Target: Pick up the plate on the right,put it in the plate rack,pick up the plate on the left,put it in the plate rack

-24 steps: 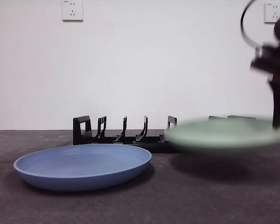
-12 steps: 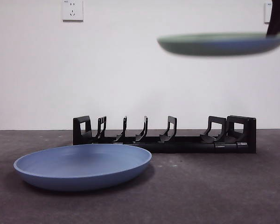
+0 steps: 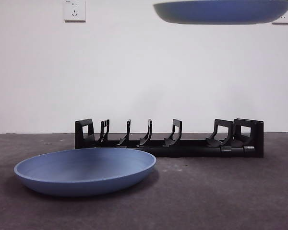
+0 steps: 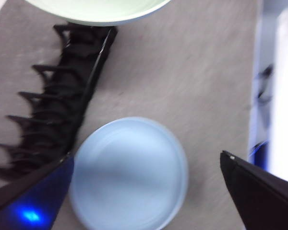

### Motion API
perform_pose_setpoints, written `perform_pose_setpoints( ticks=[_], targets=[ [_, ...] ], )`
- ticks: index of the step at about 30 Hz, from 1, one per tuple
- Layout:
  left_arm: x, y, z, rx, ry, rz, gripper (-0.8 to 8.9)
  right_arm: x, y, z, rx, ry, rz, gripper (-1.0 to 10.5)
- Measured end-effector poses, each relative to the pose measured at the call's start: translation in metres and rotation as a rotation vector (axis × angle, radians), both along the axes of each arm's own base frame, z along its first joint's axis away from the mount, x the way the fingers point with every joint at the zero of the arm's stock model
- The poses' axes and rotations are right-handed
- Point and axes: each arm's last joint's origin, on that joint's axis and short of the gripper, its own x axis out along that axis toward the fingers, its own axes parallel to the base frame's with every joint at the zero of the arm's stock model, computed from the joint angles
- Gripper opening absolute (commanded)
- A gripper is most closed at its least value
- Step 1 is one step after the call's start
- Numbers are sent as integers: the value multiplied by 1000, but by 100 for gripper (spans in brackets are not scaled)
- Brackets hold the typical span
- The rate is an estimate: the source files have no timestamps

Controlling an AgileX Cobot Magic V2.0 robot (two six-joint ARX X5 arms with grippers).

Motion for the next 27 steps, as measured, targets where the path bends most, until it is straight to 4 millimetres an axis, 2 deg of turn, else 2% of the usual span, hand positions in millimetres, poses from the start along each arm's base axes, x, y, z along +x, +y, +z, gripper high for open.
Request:
perform_pose_setpoints(
  ticks=[6, 9, 10, 17, 23, 27],
  targets=[
    [-7, -18, -2, 196, -205, 5, 583, 13, 33, -16, -2, 69, 96, -13],
    [-13, -26, -3, 282, -291, -11, 476, 21, 46, -27, -3, 118, 115, -13],
    [-14, -28, -3, 309, -320, -19, 467, 23, 49, -30, -6, 140, 120, -13],
    [-18, -38, -6, 409, -403, -125, 467, 35, 71, -54, -32, 239, 165, -13],
    [-11, -51, -17, 500, -408, -196, 468, 31, 85, -53, 11, 255, 226, -13],
    [-7, -59, -24, 536, -393, -223, 466, 29, 86, -43, 20, 248, 232, -13]
  ],
)
